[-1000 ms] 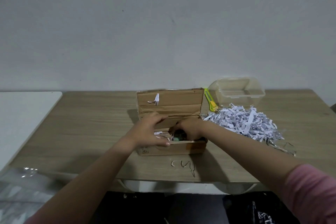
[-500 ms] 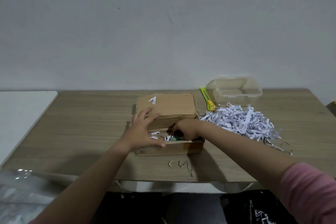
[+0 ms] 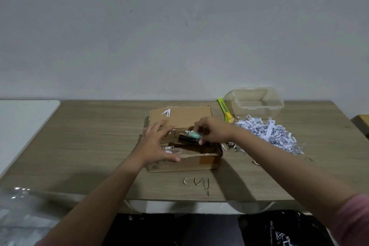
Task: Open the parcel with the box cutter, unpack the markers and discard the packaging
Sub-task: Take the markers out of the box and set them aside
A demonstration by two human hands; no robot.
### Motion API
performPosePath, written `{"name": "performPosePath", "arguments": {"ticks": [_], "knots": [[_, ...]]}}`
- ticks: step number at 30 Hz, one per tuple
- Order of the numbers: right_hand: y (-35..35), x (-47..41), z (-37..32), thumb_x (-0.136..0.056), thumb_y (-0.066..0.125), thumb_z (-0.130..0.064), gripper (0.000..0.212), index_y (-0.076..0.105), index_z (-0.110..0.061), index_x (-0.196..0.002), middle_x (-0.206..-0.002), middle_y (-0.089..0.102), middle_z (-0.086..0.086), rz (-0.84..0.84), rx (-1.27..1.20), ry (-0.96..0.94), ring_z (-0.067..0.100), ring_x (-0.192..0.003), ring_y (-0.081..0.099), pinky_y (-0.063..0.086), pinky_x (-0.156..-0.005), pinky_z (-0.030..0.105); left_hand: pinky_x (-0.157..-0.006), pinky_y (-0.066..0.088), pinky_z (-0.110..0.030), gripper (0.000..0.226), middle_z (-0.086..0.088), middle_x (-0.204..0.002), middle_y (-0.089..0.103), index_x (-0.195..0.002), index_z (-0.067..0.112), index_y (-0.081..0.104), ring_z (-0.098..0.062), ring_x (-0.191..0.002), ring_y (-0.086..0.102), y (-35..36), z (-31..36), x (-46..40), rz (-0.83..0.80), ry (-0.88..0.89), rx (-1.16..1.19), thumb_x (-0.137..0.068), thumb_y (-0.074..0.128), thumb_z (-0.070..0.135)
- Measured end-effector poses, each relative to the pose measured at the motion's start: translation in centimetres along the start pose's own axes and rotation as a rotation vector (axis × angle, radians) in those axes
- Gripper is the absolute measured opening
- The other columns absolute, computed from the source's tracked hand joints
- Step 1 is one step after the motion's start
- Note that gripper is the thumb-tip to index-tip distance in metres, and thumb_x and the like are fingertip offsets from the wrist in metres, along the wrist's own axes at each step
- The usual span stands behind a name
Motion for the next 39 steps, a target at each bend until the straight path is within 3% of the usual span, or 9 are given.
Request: {"name": "performPosePath", "arguments": {"ticks": [4,11,15,21,23,26,31,34,39], "knots": [[-3.4,2.8,1.4,-0.071,0.081,-0.015,0.037,0.066,-0.013,-0.105,-0.102,0.063,0.003,0.076,-0.107,0.051,0.02,-0.093,0.061,0.049,-0.079,0.029,-0.117,0.016,-0.049,0.127,0.006,-0.155,0.022,-0.14,0.037,0.039,-0.019,-0.142,0.015,0.5,0.8,-1.0,-0.024,0.002,-0.021,-0.028,0.057,0.092],[-9.8,9.5,7.7,-0.073,0.078,-0.01,0.029,0.068,-0.014,-0.1,-0.091,0.067,-0.002,0.21,0.002,0.179,0.019,-0.082,0.066,0.056,-0.08,0.038,-0.117,0.009,-0.055,0.138,0.003,-0.157,0.017,-0.143,0.035,0.034,-0.021,-0.145,0.012,1.0,1.9,-3.7,-0.113,-0.01,-0.101,-0.021,0.049,0.097],[-10.0,11.9,12.0,-0.077,0.072,-0.007,0.03,0.068,-0.011,-0.106,-0.094,0.063,-0.002,0.156,0.162,0.265,0.014,-0.082,0.059,0.045,-0.067,0.017,-0.117,0.003,-0.055,0.128,0.002,-0.159,0.008,-0.145,0.033,0.029,-0.02,-0.146,0.005,1.1,2.6,-4.7,-0.206,-0.042,-0.163,-0.032,0.068,0.079],[-4.5,12.2,17.1,-0.081,0.066,-0.01,0.023,0.07,-0.011,-0.103,-0.102,0.067,0.006,0.066,0.198,0.297,0.023,-0.094,0.062,0.05,-0.079,0.03,-0.116,-0.001,-0.048,0.115,0.004,-0.16,-0.002,-0.148,0.03,0.023,-0.019,-0.147,0.001,1.4,3.2,-5.0,-0.245,-0.13,-0.171,-0.053,0.087,0.045],[-2.9,12.2,17.9,-0.081,0.062,-0.007,0.027,0.067,-0.008,-0.108,-0.112,0.063,0.008,0.065,0.205,0.275,0.025,-0.106,0.057,0.046,-0.092,0.038,-0.118,0.0,-0.05,0.122,0.005,-0.16,-0.002,-0.147,0.03,0.023,-0.02,-0.147,0.001,1.4,3.3,-5.0,-0.254,-0.156,-0.151,-0.043,0.082,0.055],[-1.9,12.2,18.2,-0.081,0.059,-0.003,0.038,0.064,-0.012,-0.117,-0.124,0.057,0.007,0.075,0.185,0.241,0.028,-0.114,0.052,0.041,-0.098,0.039,-0.117,0.008,-0.054,0.125,0.004,-0.16,0.003,-0.146,0.032,0.027,-0.022,-0.147,0.006,1.6,4.0,-4.9,-0.213,-0.156,-0.09,-0.032,0.066,0.067],[-2.4,12.8,17.7,-0.078,0.069,-0.006,0.036,0.062,-0.013,-0.112,-0.116,0.061,0.003,0.187,0.09,0.224,0.022,-0.109,0.057,0.046,-0.091,0.033,-0.117,0.011,-0.05,0.101,0.002,-0.157,0.018,-0.143,0.032,0.034,-0.023,-0.144,0.017,2.8,9.1,-5.0,-0.06,-0.057,-0.077,-0.051,0.053,0.068],[-3.3,13.3,17.7,-0.072,0.075,-0.014,0.029,0.064,-0.018,-0.099,-0.108,0.058,0.0,0.309,0.079,0.217,0.018,-0.099,0.056,0.045,-0.078,0.03,-0.114,0.025,-0.051,0.081,0.005,-0.153,0.028,-0.138,0.034,0.04,-0.02,-0.139,0.031,4.3,12.6,-5.6,0.023,0.011,0.047,-0.066,0.056,0.066],[-4.6,14.6,17.8,-0.077,0.072,-0.022,0.022,0.065,-0.021,-0.098,-0.099,0.048,-0.005,0.463,0.074,0.183,0.015,-0.087,0.052,0.048,-0.073,0.036,-0.111,0.033,-0.037,0.055,-0.002,-0.141,0.043,-0.134,0.02,0.047,-0.019,-0.131,0.04,7.5,19.5,-7.3,0.045,0.138,0.098,-0.085,0.063,0.037]]}}
Point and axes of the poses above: each hand's wrist, its own x-axis away from the middle knuckle, its own y-axis out of the palm, z = x × y, the point moved 5 cm from there along -x, towards the middle knuckle
